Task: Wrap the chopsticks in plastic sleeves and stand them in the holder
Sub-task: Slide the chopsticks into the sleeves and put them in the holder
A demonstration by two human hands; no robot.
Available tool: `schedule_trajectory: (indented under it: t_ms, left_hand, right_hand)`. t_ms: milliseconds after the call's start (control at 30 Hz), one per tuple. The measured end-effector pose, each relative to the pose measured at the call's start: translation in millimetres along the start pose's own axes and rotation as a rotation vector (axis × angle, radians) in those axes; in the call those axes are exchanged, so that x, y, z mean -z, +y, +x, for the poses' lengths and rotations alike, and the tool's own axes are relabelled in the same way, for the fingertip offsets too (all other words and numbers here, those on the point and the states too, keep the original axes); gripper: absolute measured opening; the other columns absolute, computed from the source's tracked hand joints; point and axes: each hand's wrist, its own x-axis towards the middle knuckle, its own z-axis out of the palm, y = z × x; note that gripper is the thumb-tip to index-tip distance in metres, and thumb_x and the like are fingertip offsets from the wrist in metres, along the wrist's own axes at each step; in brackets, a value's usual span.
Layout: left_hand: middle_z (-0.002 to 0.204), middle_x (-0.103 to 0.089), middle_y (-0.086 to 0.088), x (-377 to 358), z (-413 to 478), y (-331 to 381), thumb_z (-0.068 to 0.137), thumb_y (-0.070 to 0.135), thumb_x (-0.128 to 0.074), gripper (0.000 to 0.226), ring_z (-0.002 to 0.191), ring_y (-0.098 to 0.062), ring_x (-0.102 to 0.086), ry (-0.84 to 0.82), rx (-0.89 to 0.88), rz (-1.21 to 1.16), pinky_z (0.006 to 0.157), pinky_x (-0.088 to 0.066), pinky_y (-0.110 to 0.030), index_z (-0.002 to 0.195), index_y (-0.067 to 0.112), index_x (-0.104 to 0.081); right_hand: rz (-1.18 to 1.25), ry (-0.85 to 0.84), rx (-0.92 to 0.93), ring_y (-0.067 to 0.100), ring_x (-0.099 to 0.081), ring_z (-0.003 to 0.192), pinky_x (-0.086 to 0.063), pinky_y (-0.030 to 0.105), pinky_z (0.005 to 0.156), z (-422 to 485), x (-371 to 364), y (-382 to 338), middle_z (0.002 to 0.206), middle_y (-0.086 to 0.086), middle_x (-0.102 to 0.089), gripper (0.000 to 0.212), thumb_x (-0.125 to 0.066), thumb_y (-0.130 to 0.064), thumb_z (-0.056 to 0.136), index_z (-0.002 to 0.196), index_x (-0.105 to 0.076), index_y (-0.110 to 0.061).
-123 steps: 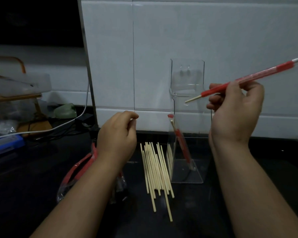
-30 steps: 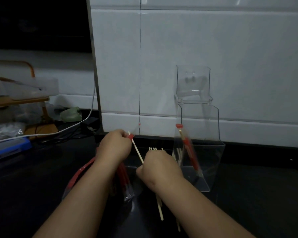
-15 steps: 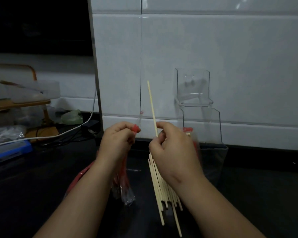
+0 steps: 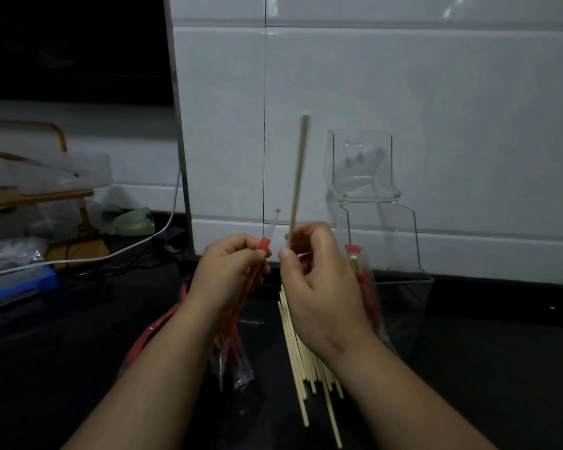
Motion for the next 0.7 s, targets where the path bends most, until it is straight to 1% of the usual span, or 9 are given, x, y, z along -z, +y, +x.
schedule_trajectory:
  t_ms: [67, 133, 233, 300, 367, 467, 533, 633, 700]
  left_hand:
    - [0.062, -0.062, -0.009, 1, 0, 0, 0.074, 0.016, -0.061, 0.011, 0.060, -0.023, -0.055, -0.005, 0.003, 0.012, 0.060, -0.043, -0.034, 0.068, 0.017, -0.071]
    - [0.064, -0.063, -0.008, 1, 0, 0, 0.079, 0.013, -0.063, 0.014, 0.062, -0.021, -0.056, -0.017, -0.007, 0.059, 0.062, -0.043, -0.035, 0.070, 0.018, -0.071]
    - [0.065, -0.065, -0.002, 0, -1, -1, 0.090, 0.004, -0.063, 0.023, 0.063, -0.015, -0.058, 0.032, -0.023, 0.152, 0.062, -0.044, -0.032, 0.074, 0.019, -0.071]
    - [0.072, -0.069, -0.002, -1, 0, -4, 0.091, 0.009, -0.066, 0.018, 0.072, -0.020, -0.064, 0.099, -0.047, 0.217, 0.067, -0.052, -0.036, 0.080, 0.022, -0.074]
    - [0.077, -0.072, 0.001, 1, 3, -8, 0.090, 0.013, -0.069, 0.020, 0.080, -0.022, -0.068, 0.169, -0.073, 0.276, 0.073, -0.054, -0.038, 0.080, 0.030, -0.075]
    - [0.076, -0.071, 0.005, 3, 5, -10, 0.089, 0.016, -0.070, 0.026, 0.078, -0.020, -0.067, 0.236, -0.094, 0.339, 0.067, -0.053, -0.034, 0.075, 0.038, -0.073]
    - [0.077, -0.070, 0.004, 4, 5, -10, 0.090, 0.019, -0.070, 0.024, 0.078, -0.020, -0.066, 0.256, -0.101, 0.357, 0.066, -0.054, -0.036, 0.077, 0.038, -0.073]
    - [0.078, -0.070, 0.004, 5, 3, -9, 0.091, 0.021, -0.069, 0.021, 0.078, -0.018, -0.065, 0.270, -0.111, 0.373, 0.069, -0.056, -0.040, 0.079, 0.039, -0.073]
    - [0.079, -0.069, 0.006, 4, 2, -7, 0.091, 0.020, -0.068, 0.022, 0.078, -0.016, -0.064, 0.265, -0.119, 0.386, 0.070, -0.056, -0.038, 0.079, 0.039, -0.073]
  right_hand:
    - [0.024, 0.061, 0.056, 0.001, -0.062, 0.074, -0.046, 0.013, 0.060, -1, 0, -1, 0.078, -0.012, -0.061, 0.009, -0.054, -0.021, 0.098, 0.098, -0.049, -0.029]
    - [0.097, 0.112, 0.088, 0.005, -0.065, 0.079, -0.054, 0.024, 0.066, -1, 0, 0, 0.083, -0.009, -0.063, 0.011, -0.051, -0.019, 0.099, 0.100, -0.048, -0.029]
    - [0.183, 0.196, 0.152, 0.011, -0.068, 0.089, -0.057, 0.028, 0.074, 1, -1, 1, 0.096, -0.011, -0.063, 0.025, -0.049, -0.016, 0.099, 0.101, -0.045, -0.041]
    - [0.228, 0.250, 0.176, 0.014, -0.068, 0.094, -0.056, 0.027, 0.077, 2, -1, 0, 0.101, -0.011, -0.063, 0.024, -0.049, -0.015, 0.098, 0.102, -0.045, -0.038]
    - [0.269, 0.285, 0.186, 0.013, -0.069, 0.097, -0.054, 0.023, 0.079, 3, -1, 0, 0.104, -0.011, -0.063, 0.023, -0.048, -0.013, 0.098, 0.102, -0.045, -0.035]
    - [0.266, 0.304, 0.201, 0.015, -0.068, 0.099, -0.054, 0.024, 0.081, 3, 0, 0, 0.106, -0.008, -0.064, 0.026, -0.048, -0.013, 0.098, 0.104, -0.045, -0.039]
    - [0.256, 0.306, 0.201, 0.016, -0.068, 0.099, -0.054, 0.024, 0.081, 2, -1, 1, 0.107, -0.008, -0.064, 0.029, -0.048, -0.014, 0.099, 0.103, -0.044, -0.042]
    - [0.254, 0.298, 0.187, 0.013, -0.069, 0.097, -0.054, 0.022, 0.080, 2, -1, 2, 0.106, -0.009, -0.064, 0.024, -0.048, -0.012, 0.098, 0.103, -0.045, -0.035]
    - [0.264, 0.291, 0.175, 0.012, -0.069, 0.096, -0.054, 0.021, 0.080, 2, -2, 2, 0.105, -0.010, -0.065, 0.022, -0.048, -0.011, 0.098, 0.103, -0.045, -0.033]
